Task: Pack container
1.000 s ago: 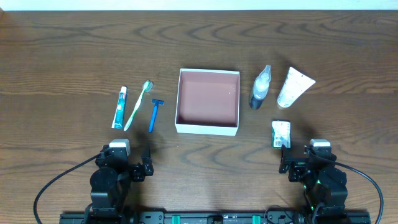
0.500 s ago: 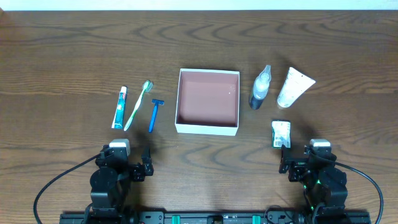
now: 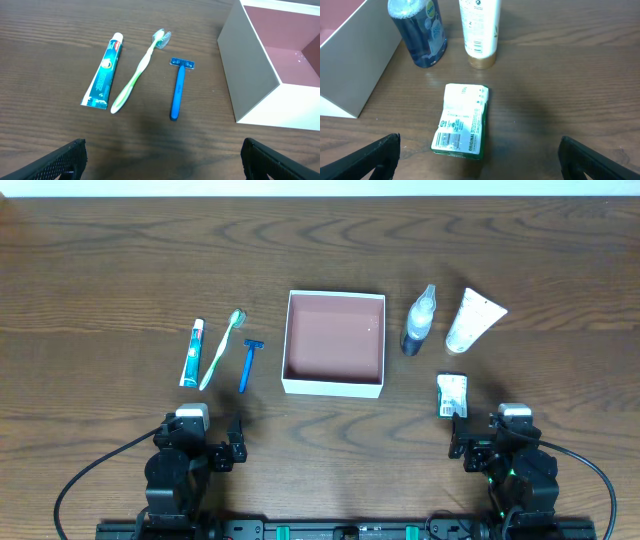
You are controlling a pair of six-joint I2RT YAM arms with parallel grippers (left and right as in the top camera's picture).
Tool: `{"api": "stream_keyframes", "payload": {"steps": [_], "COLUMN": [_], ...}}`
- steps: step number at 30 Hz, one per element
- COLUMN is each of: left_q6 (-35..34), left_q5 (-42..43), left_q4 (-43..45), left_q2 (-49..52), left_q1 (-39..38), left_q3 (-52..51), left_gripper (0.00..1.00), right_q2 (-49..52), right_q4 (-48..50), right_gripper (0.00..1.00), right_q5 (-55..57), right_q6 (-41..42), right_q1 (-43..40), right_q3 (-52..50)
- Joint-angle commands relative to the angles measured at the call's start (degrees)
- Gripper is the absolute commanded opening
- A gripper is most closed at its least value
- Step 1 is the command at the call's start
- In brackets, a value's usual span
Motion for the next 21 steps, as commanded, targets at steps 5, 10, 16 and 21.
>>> {"api": "stream_keyframes", "payload": {"steps": [5,10,16,21], "left_q6": [-0.07,-0.07,-0.07,-0.07], "left_q5": [0.35,0.35,0.35,0.35], "left_q4": [0.24,0.24,0.24,0.24], "left_q2": [-0.35,-0.35,-0.35,-0.35], "left_q1": [0.28,0.28,0.28,0.28], "left_q3": [-0.74,-0.74,-0.74,-0.74], "left_gripper": [0.98,0.98,0.98,0.98], "right_q2": [-0.52,-0.52,1.49,14.78], "right_q4": [3.58,13.49,15.65,5.29], "right_gripper": [0.99,0.99,0.99,0.99], "right_q5": [-3.85,-12.79,-18.03,-15.37], "right_q6": [3.21,7.93,6.91,2.89], "right_q1": [-0.46,-0.46,-0.46,-0.46], "right_q3": [-0.17,0.04,5.95,22.23]}}
